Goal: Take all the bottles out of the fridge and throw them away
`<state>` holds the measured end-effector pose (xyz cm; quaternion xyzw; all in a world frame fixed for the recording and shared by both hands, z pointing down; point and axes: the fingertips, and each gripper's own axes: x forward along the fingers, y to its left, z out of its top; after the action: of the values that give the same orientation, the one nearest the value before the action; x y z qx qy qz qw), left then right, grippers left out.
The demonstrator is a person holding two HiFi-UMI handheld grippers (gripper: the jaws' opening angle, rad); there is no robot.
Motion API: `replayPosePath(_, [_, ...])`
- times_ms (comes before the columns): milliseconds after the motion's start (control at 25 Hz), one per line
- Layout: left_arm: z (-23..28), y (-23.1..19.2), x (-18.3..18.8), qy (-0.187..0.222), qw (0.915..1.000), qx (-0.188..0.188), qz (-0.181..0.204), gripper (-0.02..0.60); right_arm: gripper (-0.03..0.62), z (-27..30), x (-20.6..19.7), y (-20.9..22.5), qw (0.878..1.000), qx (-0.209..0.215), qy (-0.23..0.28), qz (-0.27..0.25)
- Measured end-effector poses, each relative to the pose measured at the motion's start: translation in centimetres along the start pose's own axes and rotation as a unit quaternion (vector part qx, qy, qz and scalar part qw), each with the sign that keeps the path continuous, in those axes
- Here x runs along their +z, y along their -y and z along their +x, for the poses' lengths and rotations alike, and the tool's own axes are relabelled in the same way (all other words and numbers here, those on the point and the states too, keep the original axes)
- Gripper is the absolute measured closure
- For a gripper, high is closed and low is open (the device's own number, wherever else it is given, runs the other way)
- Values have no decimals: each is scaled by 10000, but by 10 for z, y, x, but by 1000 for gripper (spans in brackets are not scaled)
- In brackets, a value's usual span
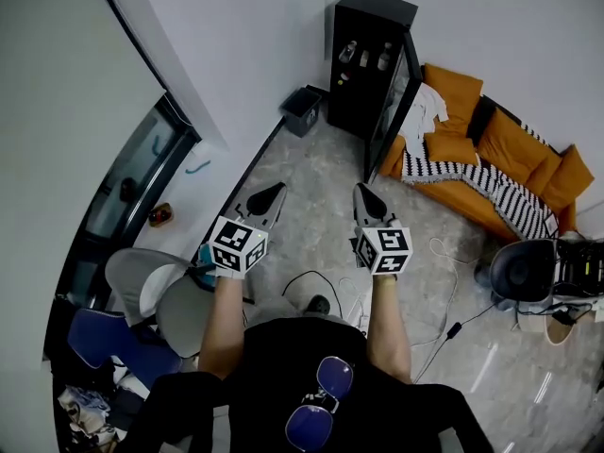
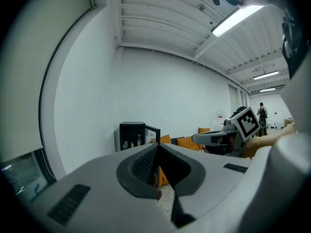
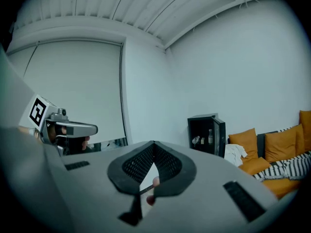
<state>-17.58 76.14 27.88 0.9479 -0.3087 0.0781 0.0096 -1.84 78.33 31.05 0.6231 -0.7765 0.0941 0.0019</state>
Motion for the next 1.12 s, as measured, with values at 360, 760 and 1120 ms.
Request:
replayPosePath(360, [28, 17, -1, -151, 9999, 43, 12, 580, 592, -8, -9, 39, 9998, -77, -73, 161])
replayPosePath(760, [46, 13, -2, -153, 9999, 37, 0, 580, 592, -2, -8, 48, 9999, -69, -102, 107])
replayPosePath(1120, [66, -22, -11, -118, 9998, 18, -170, 580, 592, 34, -8, 59, 9996, -170, -210, 59])
